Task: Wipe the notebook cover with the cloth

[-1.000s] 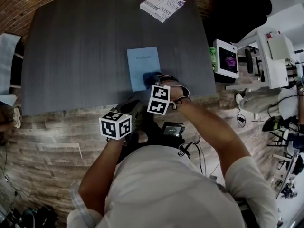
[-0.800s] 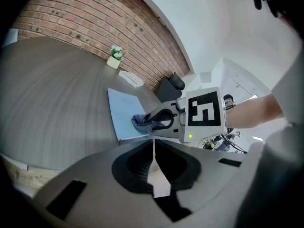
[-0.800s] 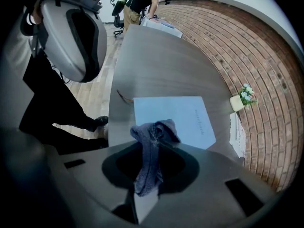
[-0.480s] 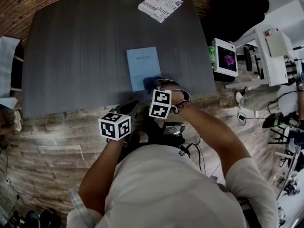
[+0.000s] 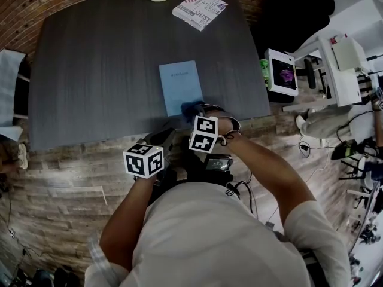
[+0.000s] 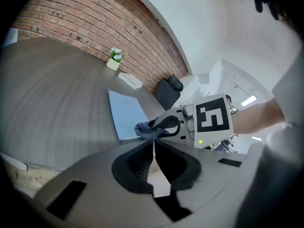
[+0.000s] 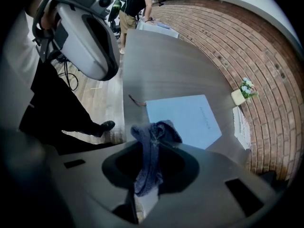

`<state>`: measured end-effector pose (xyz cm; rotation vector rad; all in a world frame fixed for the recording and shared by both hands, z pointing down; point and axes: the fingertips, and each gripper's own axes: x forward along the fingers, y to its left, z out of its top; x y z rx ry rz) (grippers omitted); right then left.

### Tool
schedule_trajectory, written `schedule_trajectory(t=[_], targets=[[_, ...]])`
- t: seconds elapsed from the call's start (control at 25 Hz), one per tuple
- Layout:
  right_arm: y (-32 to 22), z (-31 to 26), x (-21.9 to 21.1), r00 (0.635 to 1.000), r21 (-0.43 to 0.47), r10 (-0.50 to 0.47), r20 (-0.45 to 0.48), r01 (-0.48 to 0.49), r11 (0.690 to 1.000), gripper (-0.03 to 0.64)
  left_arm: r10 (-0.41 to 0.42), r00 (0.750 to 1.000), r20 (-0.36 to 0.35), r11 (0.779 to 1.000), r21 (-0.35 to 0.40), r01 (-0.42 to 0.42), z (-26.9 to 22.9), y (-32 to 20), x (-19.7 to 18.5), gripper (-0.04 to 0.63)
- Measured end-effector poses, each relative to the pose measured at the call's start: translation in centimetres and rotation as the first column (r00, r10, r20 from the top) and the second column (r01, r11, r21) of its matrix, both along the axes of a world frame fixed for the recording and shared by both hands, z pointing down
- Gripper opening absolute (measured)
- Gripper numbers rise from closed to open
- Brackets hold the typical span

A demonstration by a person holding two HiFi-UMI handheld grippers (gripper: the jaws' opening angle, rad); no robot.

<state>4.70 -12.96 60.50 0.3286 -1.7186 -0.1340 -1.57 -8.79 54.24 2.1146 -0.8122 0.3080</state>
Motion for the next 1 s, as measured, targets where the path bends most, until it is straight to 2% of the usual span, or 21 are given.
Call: schedule_trajectory(t=[0.52,1.0], targets=[[1.9,-3.0,-0.2,0.998,0.004,0.019,0.065,-0.019,1.000,0.081,-0.001,1.000,-0.025,1.000,0.024,0.002,-1.2,0.4,-0.6,0.011],[2.2,-7.4,-1.1,0.971,0.018,0.127,0.201,-0.134,0.991,0.083,-0.018,0.997,-0.074,0.997,0.067,0.023,-4.1,0.3,-1.9,0.011]])
